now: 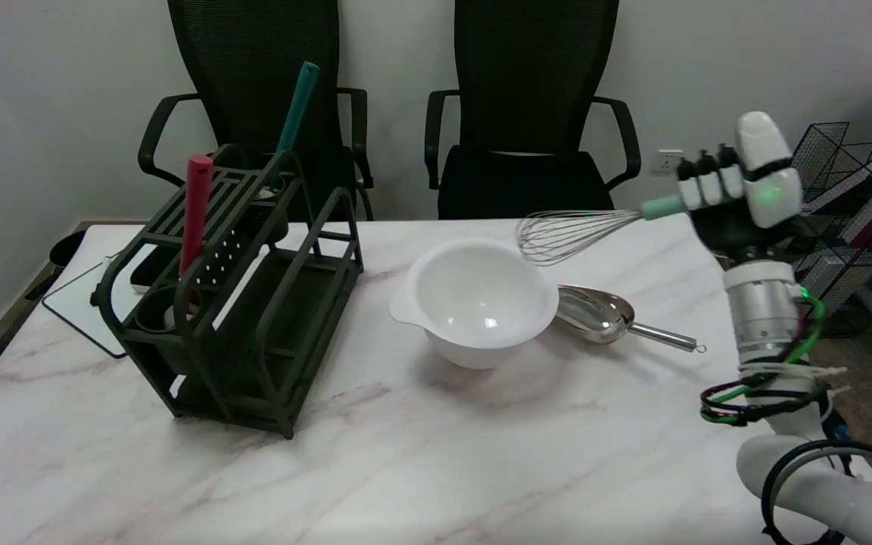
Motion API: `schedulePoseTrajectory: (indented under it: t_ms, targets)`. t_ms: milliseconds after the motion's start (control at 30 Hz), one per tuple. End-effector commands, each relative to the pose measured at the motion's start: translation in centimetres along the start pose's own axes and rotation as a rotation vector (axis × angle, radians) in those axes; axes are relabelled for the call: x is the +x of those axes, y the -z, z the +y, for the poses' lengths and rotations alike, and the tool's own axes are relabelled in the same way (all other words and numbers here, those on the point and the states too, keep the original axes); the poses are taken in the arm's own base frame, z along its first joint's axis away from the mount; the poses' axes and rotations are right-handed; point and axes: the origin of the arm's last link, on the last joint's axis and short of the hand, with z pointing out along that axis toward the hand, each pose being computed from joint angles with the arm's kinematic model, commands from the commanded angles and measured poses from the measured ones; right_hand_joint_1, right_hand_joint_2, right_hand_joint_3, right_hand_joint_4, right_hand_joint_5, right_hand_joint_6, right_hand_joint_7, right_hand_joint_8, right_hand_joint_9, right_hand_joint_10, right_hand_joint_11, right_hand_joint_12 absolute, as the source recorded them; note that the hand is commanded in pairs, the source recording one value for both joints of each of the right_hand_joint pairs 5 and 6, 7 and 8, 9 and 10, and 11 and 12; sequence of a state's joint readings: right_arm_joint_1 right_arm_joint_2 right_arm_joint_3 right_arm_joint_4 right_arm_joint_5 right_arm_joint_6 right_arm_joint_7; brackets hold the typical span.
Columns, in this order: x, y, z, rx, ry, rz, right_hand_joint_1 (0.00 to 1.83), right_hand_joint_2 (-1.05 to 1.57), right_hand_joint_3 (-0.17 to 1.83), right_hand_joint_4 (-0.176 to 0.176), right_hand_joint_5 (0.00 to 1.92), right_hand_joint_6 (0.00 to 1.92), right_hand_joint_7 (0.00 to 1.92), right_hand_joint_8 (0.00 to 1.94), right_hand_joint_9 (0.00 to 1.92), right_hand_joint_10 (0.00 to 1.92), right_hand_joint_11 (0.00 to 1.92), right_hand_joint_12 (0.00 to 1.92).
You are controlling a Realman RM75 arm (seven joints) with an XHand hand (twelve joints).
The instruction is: Place the whisk into the mixing bowl.
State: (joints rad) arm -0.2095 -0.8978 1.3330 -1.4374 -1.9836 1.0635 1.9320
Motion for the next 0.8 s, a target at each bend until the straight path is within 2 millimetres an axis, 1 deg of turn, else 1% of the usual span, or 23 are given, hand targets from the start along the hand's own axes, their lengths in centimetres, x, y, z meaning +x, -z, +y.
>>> schedulePoseTrajectory:
  t_ms: [33, 133, 200, 333, 467, 600, 733, 800]
  targets:
    - [-6.1, -6.4, 5.2, -0.466, -0.037, -0.082, 1.11, 1.57, 0.37, 0.0, 1.92, 1.92, 1.92, 1.92, 1.92, 1.92, 1.92, 1.92]
    - [-5.7, -8.0, 6.1, -0.516, 0.007, -0.08, 1.12, 1.57, 0.38, 0.0, 1.92, 1.92, 1.92, 1.92, 1.92, 1.92, 1.92, 1.92]
    - [-5.4, -8.8, 7.1, -0.542, 0.027, -0.078, 1.12, 1.57, 0.37, 0.0, 1.92, 1.92, 1.92, 1.92, 1.92, 1.92, 1.92, 1.92]
    - [-4.6, -11.3, 8.9, -0.569, 0.098, -0.085, 1.12, 1.57, 0.38, 0.0, 1.92, 1.92, 1.92, 1.92, 1.92, 1.92, 1.92, 1.92]
    - [-4.4, -13.9, 9.7, -0.566, 0.154, -0.091, 1.17, 1.52, 0.39, 0.0, 1.92, 1.92, 1.92, 1.92, 1.92, 1.92, 1.92, 1.92]
    - [-3.1, -15.3, 10.5, -0.593, 0.229, -0.073, 1.2, 1.48, 0.41, 0.0, 1.92, 1.92, 1.92, 1.92, 1.92, 1.92, 1.92, 1.92]
    - [-1.9, -15.8, 10.9, -0.611, 0.277, -0.046, 1.2, 1.48, 0.39, 0.0, 1.92, 1.92, 1.92, 1.92, 1.92, 1.92, 1.92, 1.92]
    - [-0.8, -15.8, 10.8, -0.615, 0.298, -0.022, 1.2, 1.47, 0.39, 0.0, 1.92, 1.92, 1.92, 1.92, 1.92, 1.92, 1.92, 1.92]
